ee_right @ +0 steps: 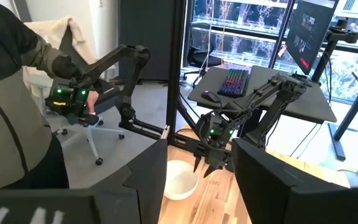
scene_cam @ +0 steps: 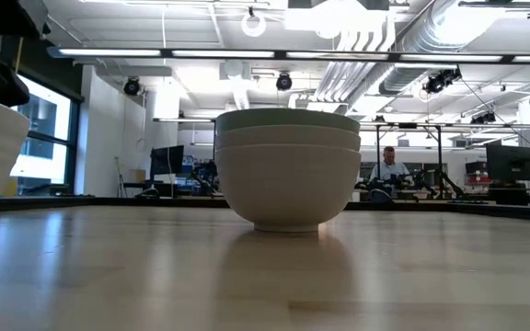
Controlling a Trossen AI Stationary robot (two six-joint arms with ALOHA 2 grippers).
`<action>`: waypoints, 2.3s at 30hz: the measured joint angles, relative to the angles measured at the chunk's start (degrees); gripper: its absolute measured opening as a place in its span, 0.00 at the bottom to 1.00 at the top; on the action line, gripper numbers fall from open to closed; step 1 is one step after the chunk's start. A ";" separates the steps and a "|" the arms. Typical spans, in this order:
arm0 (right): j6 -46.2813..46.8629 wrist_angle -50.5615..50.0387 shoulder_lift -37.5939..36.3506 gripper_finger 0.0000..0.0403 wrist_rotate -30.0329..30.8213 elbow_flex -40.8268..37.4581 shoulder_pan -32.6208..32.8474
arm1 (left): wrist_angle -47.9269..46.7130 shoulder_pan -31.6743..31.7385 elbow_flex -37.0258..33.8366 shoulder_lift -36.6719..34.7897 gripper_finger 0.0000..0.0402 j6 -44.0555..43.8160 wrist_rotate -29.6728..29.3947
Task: Nest bowls inside each other
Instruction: Stack the white bowl on the light green bowl
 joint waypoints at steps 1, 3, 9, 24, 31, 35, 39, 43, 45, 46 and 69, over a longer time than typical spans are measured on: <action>-0.02 0.00 0.00 0.43 0.00 0.00 0.00 | 0.31 0.00 0.00 0.00 0.45 -0.27 0.09; -0.06 0.00 0.00 0.43 0.00 0.00 0.00 | 0.28 0.00 0.00 0.00 0.45 -0.67 0.11; -1.31 -0.05 0.00 0.43 0.00 0.00 0.00 | 1.60 0.16 0.00 0.51 0.45 -2.28 0.14; -0.94 -1.46 -0.02 0.43 0.04 0.02 0.00 | 7.14 3.11 0.00 9.80 0.44 -2.87 4.00; -1.01 -1.96 -0.02 0.43 0.07 0.02 0.00 | 6.88 4.67 0.00 9.88 0.33 -3.26 3.84; -1.02 -2.40 -0.02 0.43 0.07 0.02 0.00 | 6.88 5.38 0.00 9.88 0.23 -3.13 3.79; -1.01 -2.78 -0.02 0.43 0.09 0.02 0.00 | 6.88 5.60 0.00 9.88 0.14 -2.57 4.07; -1.01 -2.81 -0.02 0.43 0.11 0.02 0.00 | 6.88 5.60 0.00 9.88 0.06 -2.38 4.18; -1.03 -2.96 -0.02 0.43 0.12 0.02 0.00 | 6.59 5.60 0.04 9.88 0.02 -2.13 4.16; -1.03 -2.97 -0.02 0.43 0.13 0.02 0.00 | 6.35 5.60 0.25 9.88 0.01 -2.17 4.18; -0.56 -5.18 0.09 0.43 0.17 0.02 -0.02 | -11.73 31.17 23.20 9.88 0.00 22.62 2.23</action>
